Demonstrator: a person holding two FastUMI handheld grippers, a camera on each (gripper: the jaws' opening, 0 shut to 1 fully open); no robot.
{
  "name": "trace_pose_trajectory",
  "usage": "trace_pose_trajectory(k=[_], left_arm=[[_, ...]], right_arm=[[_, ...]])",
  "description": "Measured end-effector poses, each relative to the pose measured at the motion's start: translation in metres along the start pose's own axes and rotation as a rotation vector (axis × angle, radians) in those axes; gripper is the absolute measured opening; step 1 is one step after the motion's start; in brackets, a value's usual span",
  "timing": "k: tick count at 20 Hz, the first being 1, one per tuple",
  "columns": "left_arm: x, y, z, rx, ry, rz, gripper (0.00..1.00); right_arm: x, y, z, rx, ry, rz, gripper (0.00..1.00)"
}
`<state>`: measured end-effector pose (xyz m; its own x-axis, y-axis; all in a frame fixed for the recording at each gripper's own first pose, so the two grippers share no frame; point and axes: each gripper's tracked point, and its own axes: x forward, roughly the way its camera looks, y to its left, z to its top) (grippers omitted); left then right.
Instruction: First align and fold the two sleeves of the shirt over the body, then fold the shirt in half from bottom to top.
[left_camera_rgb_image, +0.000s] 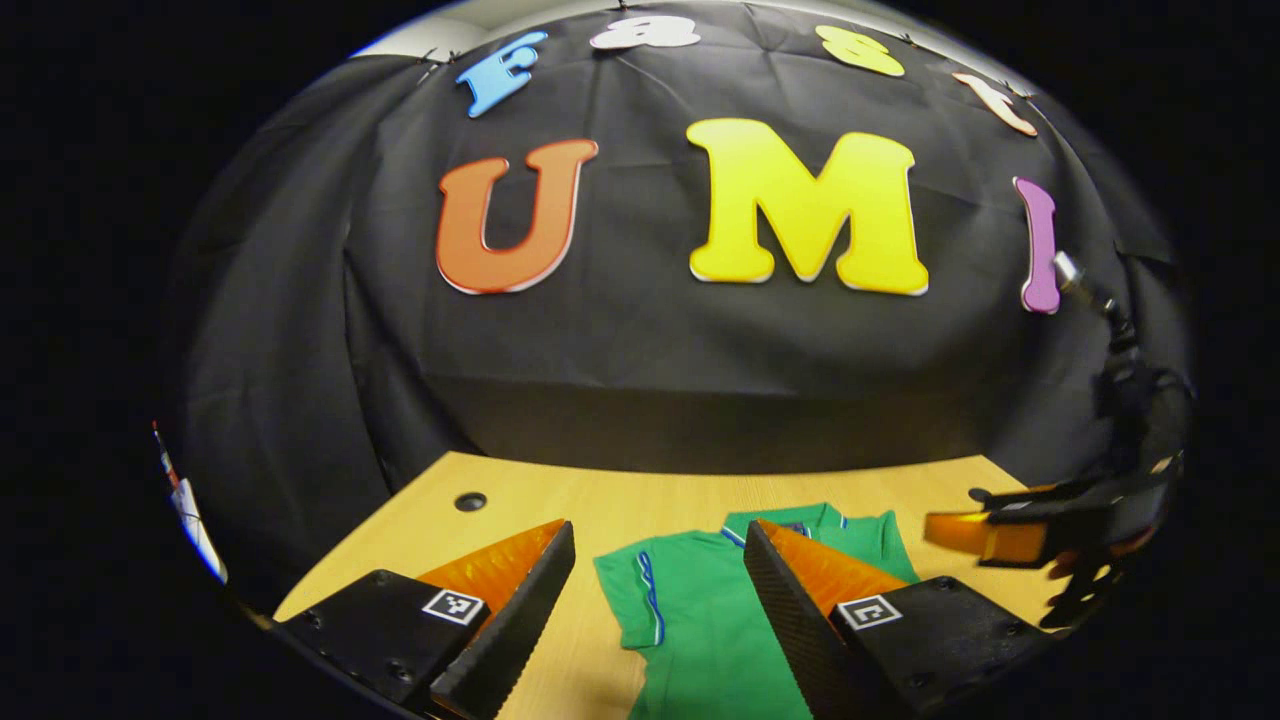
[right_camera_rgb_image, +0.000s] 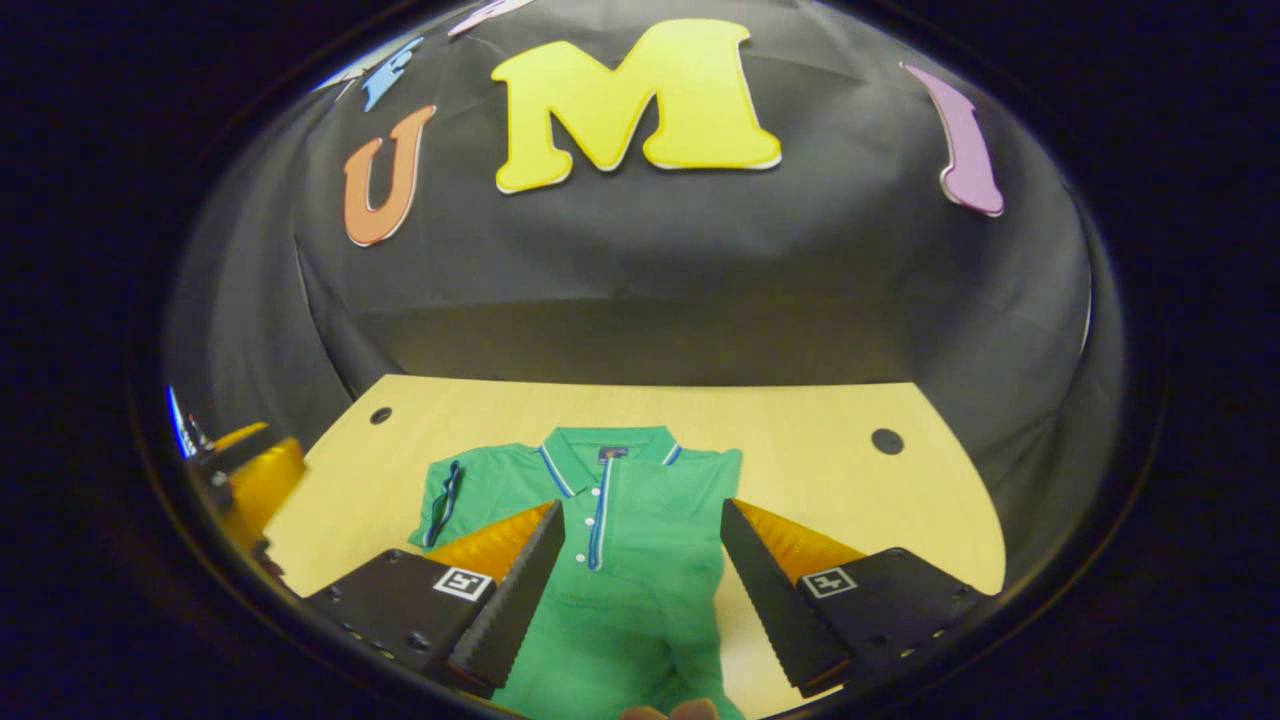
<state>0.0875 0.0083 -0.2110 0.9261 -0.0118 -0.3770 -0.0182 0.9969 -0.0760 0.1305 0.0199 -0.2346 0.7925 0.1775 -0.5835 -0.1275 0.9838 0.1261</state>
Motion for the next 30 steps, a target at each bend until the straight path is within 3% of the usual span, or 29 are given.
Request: trace_pose_trajectory(k=[3, 6, 7, 14, 16, 17, 18, 19, 22, 24, 30], left_arm=[[0.04, 0.004, -0.046, -0.052, 0.094, 0.008, 1.0], [0.076, 0.018, -0.082, -0.027, 0.159, 0.037, 1.0], [0.086, 0.02, -0.093, -0.016, 0.18, 0.044, 1.0], [0.123, 0.027, -0.138, 0.016, 0.269, 0.026, 1.0], [0.123, 0.032, -0.138, 0.014, 0.267, 0.022, 0.92], [0.122, 0.035, -0.137, 0.001, 0.265, 0.018, 0.73], [0.123, 0.036, -0.138, -0.002, 0.261, 0.015, 0.7], [0.123, 0.037, -0.14, -0.003, 0.264, 0.008, 0.57], [0.123, 0.033, -0.136, -0.023, 0.266, -0.03, 0.38], [0.123, 0.034, -0.131, -0.023, 0.258, -0.032, 0.12], [0.116, 0.036, -0.108, -0.066, 0.236, -0.059, 0.07]], right_arm=[[-0.036, -0.02, -0.009, 0.006, 0.0, -0.032, 0.96], [-0.056, -0.04, -0.015, 0.013, 0.004, -0.06, 0.96], [-0.059, -0.046, -0.019, 0.017, 0.008, -0.07, 0.92], [-0.053, -0.082, -0.064, 0.041, 0.106, -0.148, 0.96], [-0.052, -0.085, -0.069, 0.051, 0.119, -0.154, 0.96], [-0.051, -0.086, -0.07, 0.059, 0.12, -0.155, 0.93], [-0.049, -0.087, -0.071, 0.067, 0.122, -0.155, 0.93], [-0.047, -0.086, -0.072, 0.074, 0.124, -0.154, 0.93], [-0.043, -0.081, -0.072, 0.081, 0.126, -0.14, 0.96], [-0.041, -0.076, -0.071, 0.076, 0.121, -0.13, 0.93], [-0.043, -0.072, -0.069, 0.079, 0.108, -0.121, 0.96]])
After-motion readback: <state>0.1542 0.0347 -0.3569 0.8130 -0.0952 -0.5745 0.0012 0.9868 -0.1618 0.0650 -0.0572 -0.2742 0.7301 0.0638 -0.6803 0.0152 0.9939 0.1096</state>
